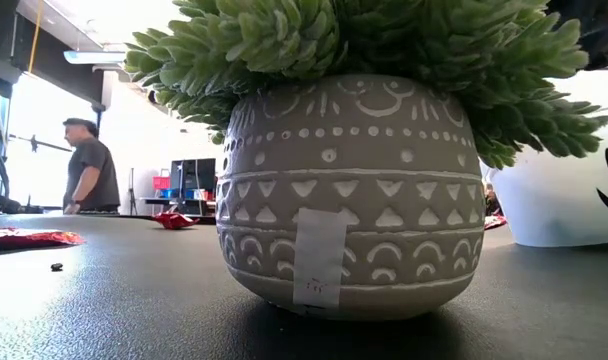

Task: Sort candy
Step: Put the red candy wrapper into the green bucket

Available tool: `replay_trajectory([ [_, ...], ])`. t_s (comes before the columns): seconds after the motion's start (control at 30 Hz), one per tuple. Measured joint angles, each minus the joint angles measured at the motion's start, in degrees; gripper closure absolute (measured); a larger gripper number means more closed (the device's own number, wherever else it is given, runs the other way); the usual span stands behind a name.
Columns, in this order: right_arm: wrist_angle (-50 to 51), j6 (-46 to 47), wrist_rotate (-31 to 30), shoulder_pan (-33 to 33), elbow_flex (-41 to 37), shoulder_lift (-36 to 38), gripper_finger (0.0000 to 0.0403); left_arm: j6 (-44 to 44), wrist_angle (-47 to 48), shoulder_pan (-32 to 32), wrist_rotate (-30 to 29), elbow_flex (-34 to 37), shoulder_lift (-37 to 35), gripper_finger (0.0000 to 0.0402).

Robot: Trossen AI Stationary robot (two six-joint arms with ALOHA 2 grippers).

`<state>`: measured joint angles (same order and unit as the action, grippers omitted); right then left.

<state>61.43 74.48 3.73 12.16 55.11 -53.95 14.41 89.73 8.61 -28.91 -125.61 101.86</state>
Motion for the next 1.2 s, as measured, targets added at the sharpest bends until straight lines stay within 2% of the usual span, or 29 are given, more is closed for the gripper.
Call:
replay_trajectory([
  [0.17, -1.9, -4.4, -7.8, -1.0, 0.0, 4.1, 0.0297, 4.9, 0.2, 0.0, 0.7, 8.3, -5.1, 0.0396],
  [0.43, -3.0, -15.5, -19.7, -7.3, 0.0, 7.6, 0.0297, 15.3, -0.1, 1.6, 6.8, 32.4, -13.2, 0.0396],
  [0.6, -3.0, -22.9, -17.3, -13.0, 0.0, 7.0, 0.0297, 16.9, -5.5, 2.8, 5.0, 43.8, -15.6, 0.0396],
  [0.77, -3.0, -29.0, -14.2, -18.6, 0.0, 6.6, 0.0297, 16.2, -11.3, 6.1, 6.2, 49.4, -15.6, 0.0383],
  [1.0, -3.0, -35.0, -11.7, -25.0, 0.0, 6.6, 0.0297, 6.9, -20.6, 10.4, 8.5, 53.6, -15.2, 0.0338],
  [1.2, -3.7, -40.7, -7.9, -30.6, 0.0, 5.7, 0.0297, -3.7, -23.1, 14.2, 9.0, 56.6, -15.1, 0.0302],
])
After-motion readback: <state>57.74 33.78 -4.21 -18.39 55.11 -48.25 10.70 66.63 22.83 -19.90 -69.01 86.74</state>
